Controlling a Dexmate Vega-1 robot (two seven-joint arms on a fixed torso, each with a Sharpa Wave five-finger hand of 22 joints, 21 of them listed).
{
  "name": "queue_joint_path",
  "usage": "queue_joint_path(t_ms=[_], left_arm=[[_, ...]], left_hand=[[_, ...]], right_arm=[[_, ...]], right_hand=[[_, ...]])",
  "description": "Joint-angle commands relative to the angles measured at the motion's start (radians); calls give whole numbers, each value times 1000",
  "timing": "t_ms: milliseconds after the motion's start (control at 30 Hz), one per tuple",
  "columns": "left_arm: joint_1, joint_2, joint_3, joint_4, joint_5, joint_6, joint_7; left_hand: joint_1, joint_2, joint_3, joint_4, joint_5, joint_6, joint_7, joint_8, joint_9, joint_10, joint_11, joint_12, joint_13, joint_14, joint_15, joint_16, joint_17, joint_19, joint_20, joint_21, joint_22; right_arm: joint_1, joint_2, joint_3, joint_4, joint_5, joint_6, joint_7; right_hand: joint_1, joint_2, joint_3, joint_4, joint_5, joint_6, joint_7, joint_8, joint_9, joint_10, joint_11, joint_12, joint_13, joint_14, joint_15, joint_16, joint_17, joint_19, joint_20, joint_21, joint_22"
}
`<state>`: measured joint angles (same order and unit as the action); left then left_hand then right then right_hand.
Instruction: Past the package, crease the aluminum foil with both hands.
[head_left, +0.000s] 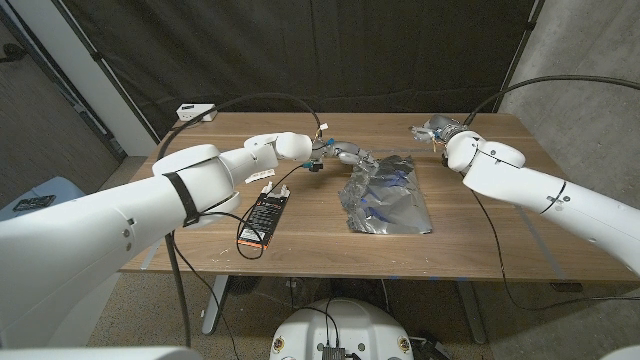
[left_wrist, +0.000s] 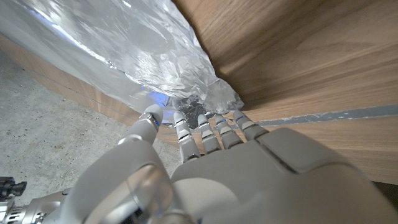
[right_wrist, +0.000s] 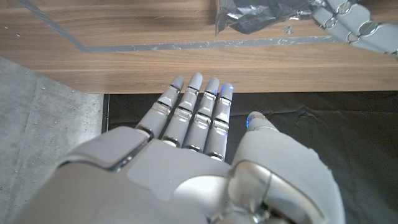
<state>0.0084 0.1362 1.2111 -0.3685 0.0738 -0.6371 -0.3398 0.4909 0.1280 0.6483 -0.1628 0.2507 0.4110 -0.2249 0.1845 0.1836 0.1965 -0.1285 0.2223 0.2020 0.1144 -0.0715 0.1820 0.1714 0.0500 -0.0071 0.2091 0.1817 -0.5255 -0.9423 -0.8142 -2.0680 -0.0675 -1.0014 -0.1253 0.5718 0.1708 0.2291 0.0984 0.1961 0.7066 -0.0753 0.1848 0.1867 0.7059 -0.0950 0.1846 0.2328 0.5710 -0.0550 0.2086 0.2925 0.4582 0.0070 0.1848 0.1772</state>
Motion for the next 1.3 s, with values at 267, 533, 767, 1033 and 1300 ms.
queue_joint_path(t_ms=[267,533,767,1033,1300], left_arm=[[5,-3,-2,1,-9,4,3],[8,-4,0,1,-4,2,11],[10,-6,13,1,12,5,37],[10,-7,21,1,23,11,51],[13,-6,23,0,27,10,56]], left_hand=[[6,-8,2,-2,-2,-2,4,0,2,9,4,0,3,11,1,0,1,5,0,1,3],[7,-8,2,-2,-3,-1,4,0,2,11,4,1,3,12,1,1,1,5,-1,1,3],[7,-8,2,-2,-3,-1,4,0,2,11,4,0,3,13,1,1,1,5,-1,1,3],[7,-8,2,-2,-3,-1,4,0,2,11,6,0,3,13,1,1,1,5,-1,1,3],[8,-8,2,-2,-3,-1,4,0,2,10,3,-1,3,13,2,1,1,5,0,1,3]], right_arm=[[-25,15,-58,32,-148,55,72],[-65,18,-48,84,-200,156,71],[-92,37,-29,128,-236,207,71],[-120,57,-8,168,-272,252,65],[-130,66,1,184,-298,264,95]], right_hand=[[-93,4,0,55,18,-64,-16,-1,-2,-61,-23,-4,-20,-130,9,-22,-3,-128,25,-8,-1],[-191,11,-8,84,30,-125,-20,-5,-2,-120,-23,-7,-34,-208,18,-21,-14,-219,14,-11,-3],[-233,12,-13,88,34,-146,-25,-5,-2,-147,-21,-9,-36,-233,18,-20,-17,-243,8,-9,-4],[-256,12,-15,88,36,-157,-25,-5,-2,-161,-21,-9,-38,-246,13,-19,-19,-252,3,-7,-4],[-273,12,-15,87,38,-163,-30,-4,-2,-163,-25,-6,-38,-252,14,-17,-21,-257,-3,-5,-5]])
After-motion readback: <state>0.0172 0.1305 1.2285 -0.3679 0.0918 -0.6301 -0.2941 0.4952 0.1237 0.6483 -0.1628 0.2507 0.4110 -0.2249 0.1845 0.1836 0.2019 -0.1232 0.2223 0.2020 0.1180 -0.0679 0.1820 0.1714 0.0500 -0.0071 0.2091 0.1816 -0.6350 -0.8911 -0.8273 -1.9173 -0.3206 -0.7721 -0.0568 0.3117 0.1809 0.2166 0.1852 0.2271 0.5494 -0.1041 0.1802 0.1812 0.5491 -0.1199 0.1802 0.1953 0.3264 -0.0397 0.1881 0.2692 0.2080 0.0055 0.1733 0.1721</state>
